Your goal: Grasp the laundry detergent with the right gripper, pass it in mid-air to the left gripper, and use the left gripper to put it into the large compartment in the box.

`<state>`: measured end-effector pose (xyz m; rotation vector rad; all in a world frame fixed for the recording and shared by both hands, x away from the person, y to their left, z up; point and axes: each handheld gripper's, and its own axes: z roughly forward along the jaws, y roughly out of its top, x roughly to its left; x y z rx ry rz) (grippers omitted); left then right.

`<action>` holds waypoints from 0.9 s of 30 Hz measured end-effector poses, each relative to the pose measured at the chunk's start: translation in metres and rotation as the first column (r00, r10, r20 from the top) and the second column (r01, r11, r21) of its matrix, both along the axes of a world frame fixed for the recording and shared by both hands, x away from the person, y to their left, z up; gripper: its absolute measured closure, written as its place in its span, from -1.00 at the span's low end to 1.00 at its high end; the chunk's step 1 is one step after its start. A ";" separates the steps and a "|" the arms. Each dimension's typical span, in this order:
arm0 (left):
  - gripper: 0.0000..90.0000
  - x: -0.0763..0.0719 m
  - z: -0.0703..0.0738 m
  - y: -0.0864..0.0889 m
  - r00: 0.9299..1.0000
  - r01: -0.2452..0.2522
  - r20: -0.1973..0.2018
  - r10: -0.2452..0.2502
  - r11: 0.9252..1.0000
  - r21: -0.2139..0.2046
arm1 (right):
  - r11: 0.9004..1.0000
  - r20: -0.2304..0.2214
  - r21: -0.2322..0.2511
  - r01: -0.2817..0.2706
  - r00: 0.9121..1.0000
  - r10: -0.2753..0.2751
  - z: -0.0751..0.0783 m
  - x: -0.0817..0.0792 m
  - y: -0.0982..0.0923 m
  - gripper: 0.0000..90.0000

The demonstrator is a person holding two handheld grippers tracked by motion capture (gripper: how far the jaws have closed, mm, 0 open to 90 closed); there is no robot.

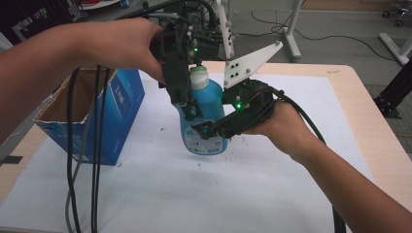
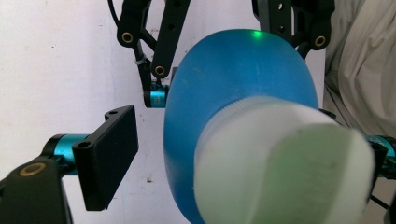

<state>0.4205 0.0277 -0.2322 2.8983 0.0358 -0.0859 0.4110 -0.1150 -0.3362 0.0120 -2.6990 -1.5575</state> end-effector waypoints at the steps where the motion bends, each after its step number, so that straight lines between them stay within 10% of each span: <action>1: -0.61 0.000 0.000 0.000 1.000 0.006 -0.002 -0.006 1.000 0.000 | 1.000 0.001 0.002 -0.001 1.000 0.001 0.000 0.000 0.000 0.03; 27: -0.17 0.000 -0.004 -0.005 0.999 0.037 -0.037 -0.037 0.999 -0.007 | 1.000 -0.017 0.009 -0.006 1.000 0.006 -0.004 0.002 -0.001 0.03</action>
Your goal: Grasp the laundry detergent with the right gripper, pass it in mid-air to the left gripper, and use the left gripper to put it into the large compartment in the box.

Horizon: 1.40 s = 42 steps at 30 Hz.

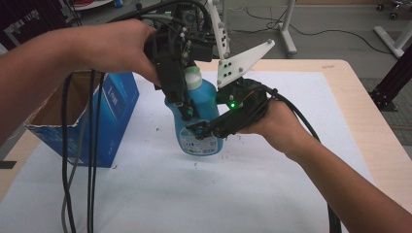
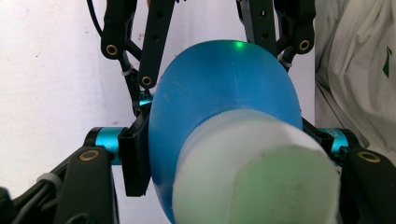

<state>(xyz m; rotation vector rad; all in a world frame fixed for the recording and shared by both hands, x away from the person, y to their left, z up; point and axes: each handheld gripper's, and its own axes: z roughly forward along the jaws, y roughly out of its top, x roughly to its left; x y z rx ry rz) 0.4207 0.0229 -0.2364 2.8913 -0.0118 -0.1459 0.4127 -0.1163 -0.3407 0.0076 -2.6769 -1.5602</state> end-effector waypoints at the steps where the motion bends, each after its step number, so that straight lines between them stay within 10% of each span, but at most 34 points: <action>1: -0.17 0.000 0.000 0.000 1.000 0.008 0.001 -0.008 1.000 0.001 | 1.000 0.000 0.000 0.000 1.000 0.000 0.000 0.000 0.000 0.03; 16: -0.15 -0.002 0.003 -0.004 1.000 -0.018 0.005 0.018 1.000 -0.017 | 1.000 -0.014 0.012 0.002 1.000 -0.002 0.002 0.000 -0.006 -0.01; 22: -0.15 -0.003 0.013 -0.005 0.999 -0.035 0.009 0.035 0.999 0.012 | 0.999 -0.092 -0.036 0.038 0.995 -0.041 -0.001 0.001 -0.018 -0.70; 26: -0.16 -0.003 0.018 -0.001 0.998 -0.054 0.019 0.054 0.998 0.041 | 0.995 -0.107 -0.070 0.068 0.991 -0.076 -0.004 0.000 -0.028 -0.76; 35: -0.16 -0.001 0.031 0.020 0.989 -0.144 0.049 0.141 0.987 0.069 | 0.957 -0.201 -0.206 0.206 0.948 -0.247 0.005 0.008 -0.066 -0.77; 38: -0.16 0.000 0.039 0.029 0.982 -0.183 0.054 0.180 0.981 0.070 | 0.953 -0.188 -0.271 0.138 0.963 -0.193 0.011 0.004 -0.082 -0.77; 42: -0.16 0.001 0.052 0.041 0.972 -0.231 0.069 0.226 0.970 0.077 | 0.936 -0.189 -0.318 0.150 0.958 -0.217 0.018 0.003 -0.093 -0.96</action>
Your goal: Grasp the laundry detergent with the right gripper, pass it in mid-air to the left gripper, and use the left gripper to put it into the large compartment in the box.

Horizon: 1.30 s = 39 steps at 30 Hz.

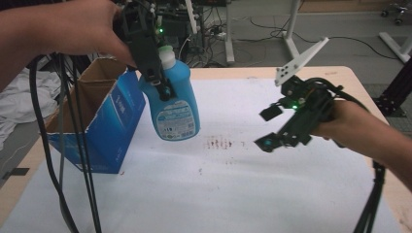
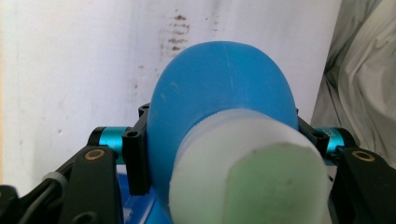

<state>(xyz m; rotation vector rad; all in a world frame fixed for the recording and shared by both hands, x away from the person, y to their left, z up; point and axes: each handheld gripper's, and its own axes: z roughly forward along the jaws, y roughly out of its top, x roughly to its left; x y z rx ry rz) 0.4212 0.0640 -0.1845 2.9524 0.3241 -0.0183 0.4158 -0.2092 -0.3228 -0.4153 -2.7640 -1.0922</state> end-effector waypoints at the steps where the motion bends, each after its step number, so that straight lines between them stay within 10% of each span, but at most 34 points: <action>1: -0.16 0.000 0.003 0.003 1.000 -0.014 0.002 0.014 1.000 0.006 | 1.000 -0.004 -0.026 0.000 1.000 0.000 0.002 0.000 -0.004 -0.98; 9: -0.16 -0.001 0.030 0.025 0.995 -0.103 0.011 0.103 0.995 0.019 | 0.987 0.035 -0.153 -0.041 0.998 0.046 0.022 -0.006 -0.038 -0.98; 15: -0.16 -0.001 0.051 0.038 0.989 -0.145 0.021 0.145 0.989 0.014 | 0.955 0.070 -0.298 -0.009 0.997 0.032 0.027 -0.009 -0.045 -0.98; 39: -0.16 -0.010 0.095 0.094 0.961 -0.276 -0.014 0.276 0.960 -0.040 | 0.918 0.053 -0.394 -0.050 0.996 0.076 0.047 -0.007 -0.071 -0.98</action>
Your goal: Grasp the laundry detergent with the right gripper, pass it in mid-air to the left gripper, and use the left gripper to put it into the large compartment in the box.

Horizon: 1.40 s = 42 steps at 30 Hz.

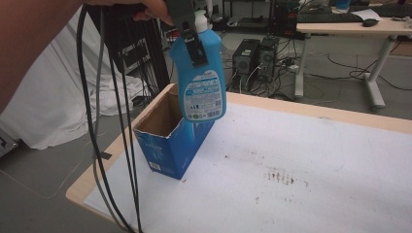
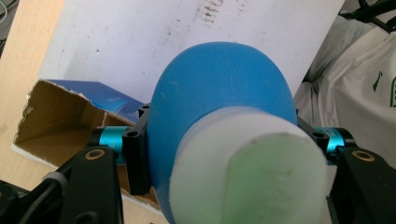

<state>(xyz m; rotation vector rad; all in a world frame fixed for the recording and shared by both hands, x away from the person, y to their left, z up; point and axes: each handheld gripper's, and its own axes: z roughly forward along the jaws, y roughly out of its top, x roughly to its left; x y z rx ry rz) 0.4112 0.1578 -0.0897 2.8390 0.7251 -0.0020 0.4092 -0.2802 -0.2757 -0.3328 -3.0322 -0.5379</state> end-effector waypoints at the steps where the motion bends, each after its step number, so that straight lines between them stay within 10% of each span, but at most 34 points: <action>1: -0.16 0.000 0.000 0.003 1.000 -0.008 0.002 0.008 1.000 0.000 | 1.000 0.001 -0.001 -0.001 1.000 0.001 0.000 0.000 0.000 -0.98; 24: -0.16 -0.004 -0.006 0.077 0.985 -0.169 0.036 0.168 0.985 0.024 | 1.000 -0.022 0.002 0.008 1.000 -0.008 -0.005 0.006 0.003 -0.98; 42: -0.16 -0.002 -0.062 0.105 0.990 -0.139 0.037 0.138 0.990 0.027 | 1.000 -0.039 -0.015 0.008 0.999 -0.008 -0.009 0.009 0.011 -0.98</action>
